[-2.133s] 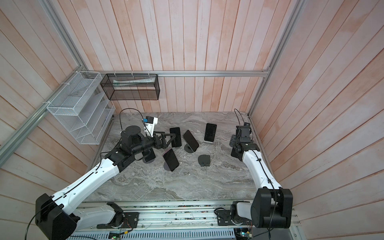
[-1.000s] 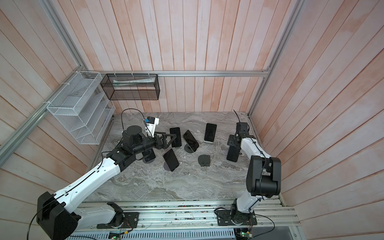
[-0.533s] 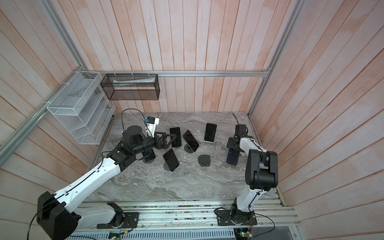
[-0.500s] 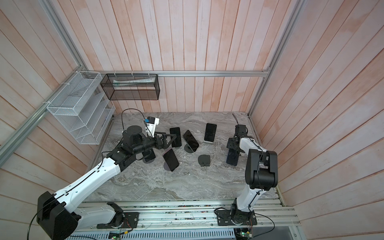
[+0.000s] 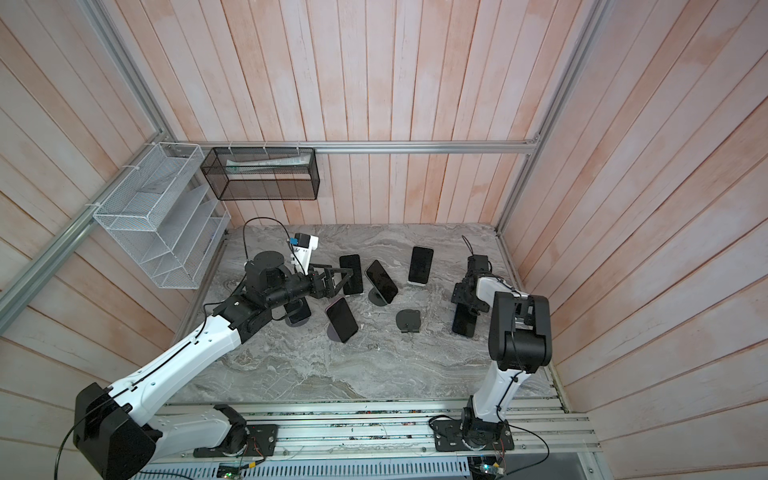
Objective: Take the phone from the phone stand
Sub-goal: 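Lower the blue-edged phone flat onto the table and open the right gripper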
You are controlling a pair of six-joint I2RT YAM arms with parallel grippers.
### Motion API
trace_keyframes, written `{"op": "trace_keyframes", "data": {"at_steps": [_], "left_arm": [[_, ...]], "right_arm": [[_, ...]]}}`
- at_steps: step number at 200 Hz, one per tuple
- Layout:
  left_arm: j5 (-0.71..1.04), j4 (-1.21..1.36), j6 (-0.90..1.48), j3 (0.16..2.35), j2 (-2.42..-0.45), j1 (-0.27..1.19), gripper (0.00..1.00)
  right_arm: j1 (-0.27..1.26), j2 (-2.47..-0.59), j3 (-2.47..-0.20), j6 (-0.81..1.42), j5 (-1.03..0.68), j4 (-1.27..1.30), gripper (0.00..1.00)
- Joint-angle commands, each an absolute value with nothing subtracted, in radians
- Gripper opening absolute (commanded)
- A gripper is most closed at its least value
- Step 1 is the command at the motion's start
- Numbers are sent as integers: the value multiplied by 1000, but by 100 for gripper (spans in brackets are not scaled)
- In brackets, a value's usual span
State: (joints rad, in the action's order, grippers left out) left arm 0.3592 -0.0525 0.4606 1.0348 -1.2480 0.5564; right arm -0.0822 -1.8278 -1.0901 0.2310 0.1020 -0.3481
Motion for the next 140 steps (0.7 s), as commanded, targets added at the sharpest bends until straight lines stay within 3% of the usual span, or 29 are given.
{"op": "trace_keyframes", "data": {"at_steps": [1, 63, 140], "left_arm": [[359, -38, 458, 1026, -1243, 553, 100], [357, -37, 458, 1024, -1237, 553, 100], [293, -54, 446, 1027, -1221, 554, 100]], "right_arm": [[-90, -1844, -1076, 241, 104, -354, 79], [-88, -1826, -1078, 249, 106, -368, 84], [2, -1530, -1092, 269, 144, -429, 95]]}}
